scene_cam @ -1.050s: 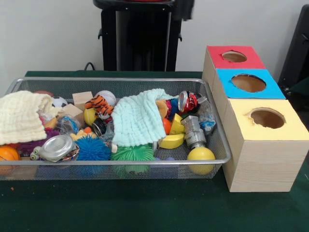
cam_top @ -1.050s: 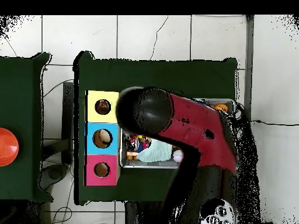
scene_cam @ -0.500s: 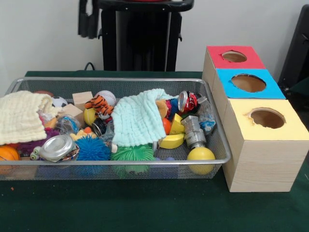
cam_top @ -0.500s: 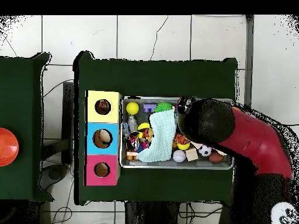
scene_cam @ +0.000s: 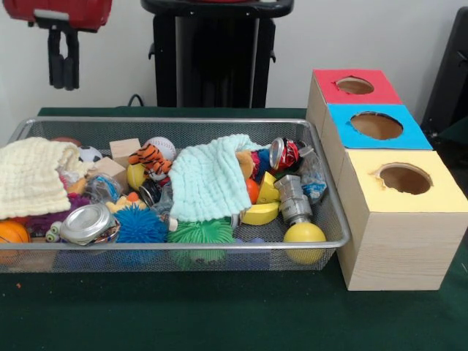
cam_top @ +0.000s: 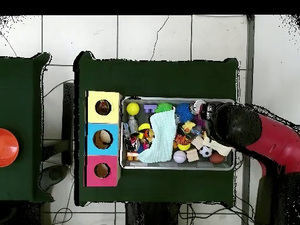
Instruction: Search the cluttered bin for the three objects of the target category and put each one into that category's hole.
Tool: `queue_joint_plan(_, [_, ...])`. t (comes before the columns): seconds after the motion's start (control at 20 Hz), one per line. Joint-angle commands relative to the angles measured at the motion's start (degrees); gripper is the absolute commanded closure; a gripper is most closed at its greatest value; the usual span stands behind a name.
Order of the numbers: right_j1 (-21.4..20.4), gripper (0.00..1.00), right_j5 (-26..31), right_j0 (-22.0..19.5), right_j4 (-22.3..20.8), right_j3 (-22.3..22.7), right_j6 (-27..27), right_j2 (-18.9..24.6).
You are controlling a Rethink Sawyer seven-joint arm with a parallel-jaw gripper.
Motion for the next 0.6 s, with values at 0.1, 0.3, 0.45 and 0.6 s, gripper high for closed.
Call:
queue_joint_plan(0.1, [6.3,1.0,-0.3,-4.6,-9.5,2.9,-19.3,12.4])
queue_joint_plan(0.3, [9.2,1.0,-2.4,-5.8,-13.5,1.2,-17.3,13.5])
queue_joint_plan(0.45, [10.9,1.0,-3.0,-6.9,-16.0,0.5,-16.1,14.4])
queue_joint_plan(0.6, [12.9,1.0,-4.3,-7.6,-18.2,0.0,-14.7,15.3])
